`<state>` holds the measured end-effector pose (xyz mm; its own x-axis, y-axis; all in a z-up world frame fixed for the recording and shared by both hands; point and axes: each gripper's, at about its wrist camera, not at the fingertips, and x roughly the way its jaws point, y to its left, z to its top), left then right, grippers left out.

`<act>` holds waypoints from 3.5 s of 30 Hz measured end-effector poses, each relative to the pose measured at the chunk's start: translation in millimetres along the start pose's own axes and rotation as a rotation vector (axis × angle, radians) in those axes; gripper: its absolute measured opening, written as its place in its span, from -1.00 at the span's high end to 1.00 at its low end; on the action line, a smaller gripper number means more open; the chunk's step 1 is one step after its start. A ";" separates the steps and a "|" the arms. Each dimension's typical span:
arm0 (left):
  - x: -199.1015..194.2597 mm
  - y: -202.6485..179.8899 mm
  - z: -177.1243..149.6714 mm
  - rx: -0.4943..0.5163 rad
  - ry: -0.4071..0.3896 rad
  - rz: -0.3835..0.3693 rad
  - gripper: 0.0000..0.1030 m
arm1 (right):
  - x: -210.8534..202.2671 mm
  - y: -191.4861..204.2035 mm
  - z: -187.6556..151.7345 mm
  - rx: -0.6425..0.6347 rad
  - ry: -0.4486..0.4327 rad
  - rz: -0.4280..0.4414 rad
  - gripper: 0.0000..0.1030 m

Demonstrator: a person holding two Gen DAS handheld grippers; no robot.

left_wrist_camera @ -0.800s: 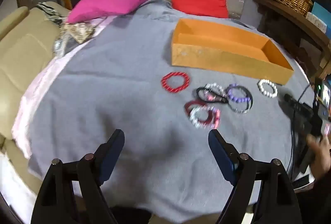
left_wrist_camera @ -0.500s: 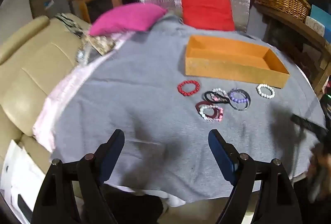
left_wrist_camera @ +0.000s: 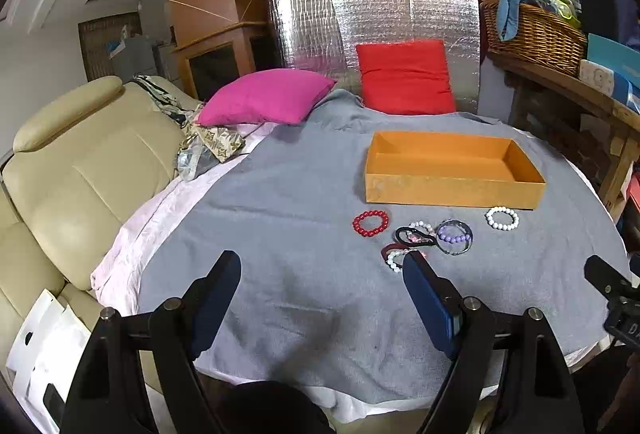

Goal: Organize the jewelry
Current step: 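Move both tools toward the bracelets lying beside the orange box, then grasp the silver bangle with the right tool while the left grasps the pink-white bead bracelet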

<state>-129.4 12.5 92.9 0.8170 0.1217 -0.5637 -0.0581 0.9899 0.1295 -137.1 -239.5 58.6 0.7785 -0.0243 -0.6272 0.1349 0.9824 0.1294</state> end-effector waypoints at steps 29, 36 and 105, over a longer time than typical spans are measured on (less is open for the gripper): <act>81.0 -12.8 -6.0 0.042 0.097 -0.014 -0.62 | 65.3 2.0 5.4 -0.035 0.034 0.017 -1.00; 96.3 -8.9 -2.9 0.018 0.102 -0.024 -0.62 | 78.1 13.4 9.0 -0.056 0.040 -0.001 -1.00; 222.5 -36.9 -19.5 0.023 0.334 -0.139 -0.62 | 233.6 -13.5 34.2 0.112 0.294 0.192 0.80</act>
<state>43.2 4.4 -53.2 0.5836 0.0067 -0.8120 0.0568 0.9972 0.0490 63.9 -264.8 -63.5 0.5893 0.2287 -0.7749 0.0827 0.9370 0.3394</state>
